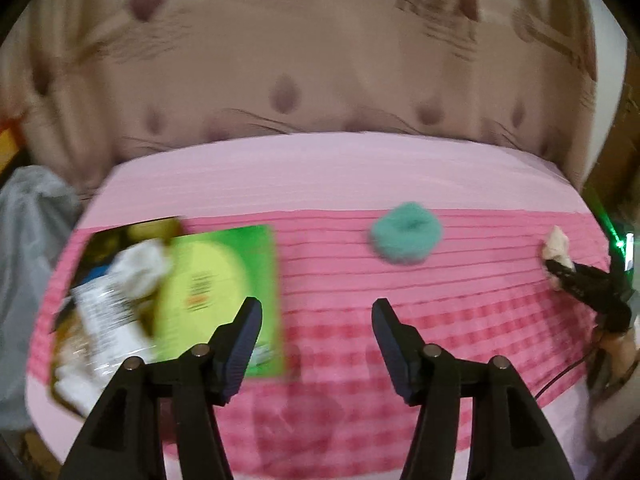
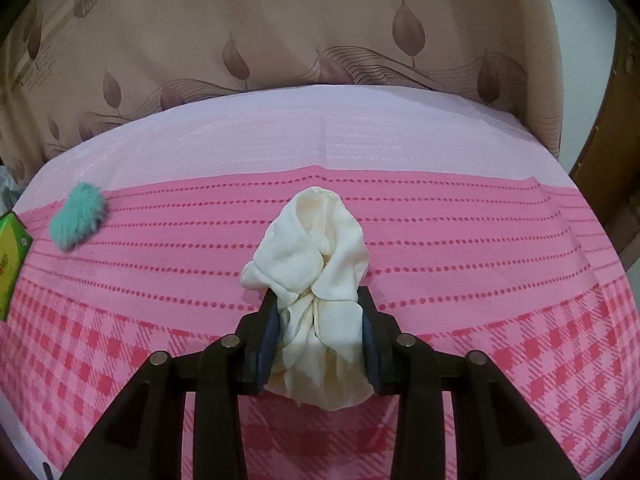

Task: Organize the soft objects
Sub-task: 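Grasp the teal fluffy scrunchie with the left gripper while the right holds the cream one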

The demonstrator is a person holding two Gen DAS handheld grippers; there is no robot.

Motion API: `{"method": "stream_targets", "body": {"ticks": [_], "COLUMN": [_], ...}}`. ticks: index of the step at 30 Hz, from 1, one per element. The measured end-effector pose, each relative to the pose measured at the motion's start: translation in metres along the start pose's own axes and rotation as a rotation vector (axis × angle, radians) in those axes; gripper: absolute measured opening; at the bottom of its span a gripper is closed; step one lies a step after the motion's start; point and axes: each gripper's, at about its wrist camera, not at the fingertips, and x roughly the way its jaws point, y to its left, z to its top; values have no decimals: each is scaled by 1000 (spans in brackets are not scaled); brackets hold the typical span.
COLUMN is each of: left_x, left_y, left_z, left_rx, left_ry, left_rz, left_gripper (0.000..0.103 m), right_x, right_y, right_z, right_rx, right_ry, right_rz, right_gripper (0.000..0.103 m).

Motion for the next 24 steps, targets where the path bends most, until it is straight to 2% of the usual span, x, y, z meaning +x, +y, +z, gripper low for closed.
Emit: {"method": "stream_targets", "body": {"ticks": [4,11,16,24], "left_x": [39,90,117,154], "left_y": [-34,-74,-81,-64], "left_z": [25,54,72,92], "left_rx": [8,43,21,-58], "left_ry": [62,119,140,186], "left_rz": [-90,-95,-80,-61], "left_gripper": [59,59,59,59], "right_x": [-1,-1,-2,-1], "right_y": [4,-1,-2,2], "right_z": [-1,-1,-2,-3], "right_rx": [-16,-1,-2,-16], "right_ry": [0,-2,-3,-2], "right_rz": [-11,13,21,33], "right_gripper": [35,37,40,48]}}
